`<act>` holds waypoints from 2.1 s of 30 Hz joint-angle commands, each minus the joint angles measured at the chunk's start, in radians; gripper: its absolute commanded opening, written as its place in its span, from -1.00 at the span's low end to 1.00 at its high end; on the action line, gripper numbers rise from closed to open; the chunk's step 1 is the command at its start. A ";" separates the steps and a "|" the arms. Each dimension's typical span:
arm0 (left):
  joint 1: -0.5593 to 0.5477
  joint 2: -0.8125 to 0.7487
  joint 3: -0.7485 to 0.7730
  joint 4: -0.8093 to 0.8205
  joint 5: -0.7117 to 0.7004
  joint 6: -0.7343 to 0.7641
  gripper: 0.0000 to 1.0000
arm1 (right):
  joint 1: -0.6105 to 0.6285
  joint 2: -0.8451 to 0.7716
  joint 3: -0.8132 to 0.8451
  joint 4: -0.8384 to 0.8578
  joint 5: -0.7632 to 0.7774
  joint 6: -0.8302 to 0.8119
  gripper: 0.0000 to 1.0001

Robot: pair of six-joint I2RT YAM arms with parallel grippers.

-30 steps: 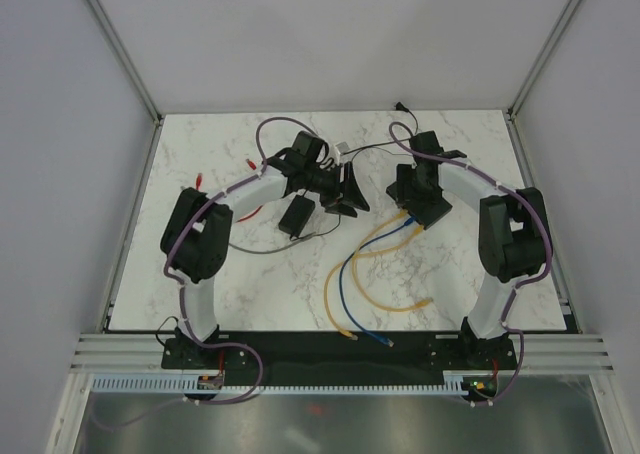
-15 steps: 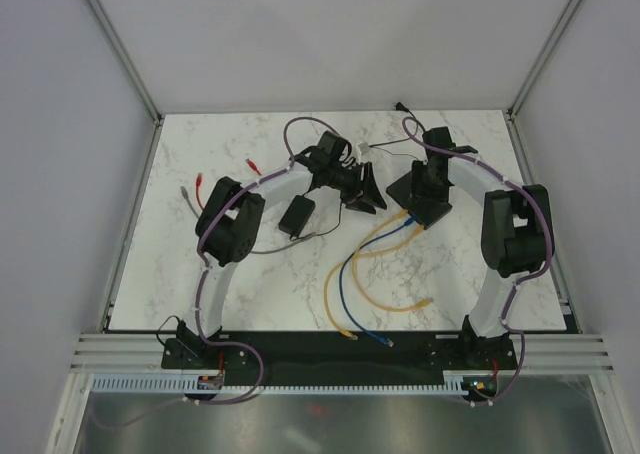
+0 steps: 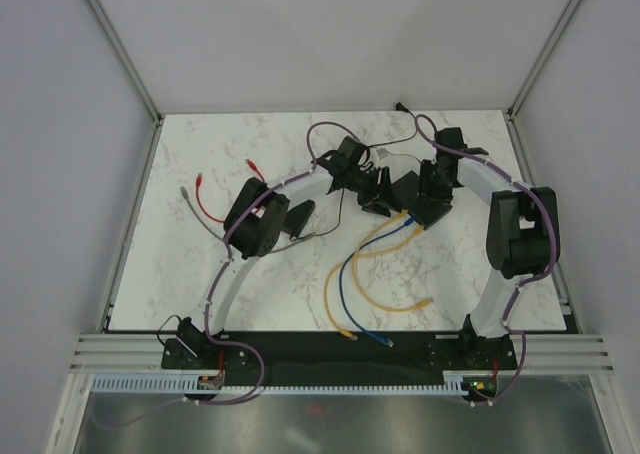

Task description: Pull the plug from the switch port

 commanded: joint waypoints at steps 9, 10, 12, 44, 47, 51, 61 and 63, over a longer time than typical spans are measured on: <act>-0.019 0.052 0.112 0.027 -0.127 0.055 0.14 | -0.029 0.030 -0.054 -0.026 -0.035 0.007 0.01; -0.025 0.069 0.134 0.029 -0.133 0.055 0.14 | -0.029 0.029 -0.057 -0.026 -0.035 0.002 0.01; -0.030 0.083 0.146 0.032 -0.145 0.046 0.14 | -0.031 0.026 -0.061 -0.026 -0.035 0.001 0.01; -0.045 0.198 0.160 -0.029 -0.241 -0.224 -0.49 | -0.029 0.040 -0.061 -0.015 -0.038 -0.007 0.01; -0.045 0.207 0.188 -0.063 -0.251 -0.227 -0.57 | -0.029 0.043 -0.061 -0.015 -0.038 -0.006 0.01; -0.045 0.207 0.192 -0.071 -0.241 -0.209 -0.78 | -0.028 0.044 -0.060 -0.013 -0.036 -0.006 0.01; -0.041 0.203 0.178 0.026 -0.152 -0.123 -0.70 | -0.028 0.046 -0.060 -0.016 -0.035 -0.009 0.01; -0.034 0.204 0.180 0.038 -0.136 -0.109 -0.67 | -0.029 0.047 -0.060 -0.016 -0.035 -0.009 0.01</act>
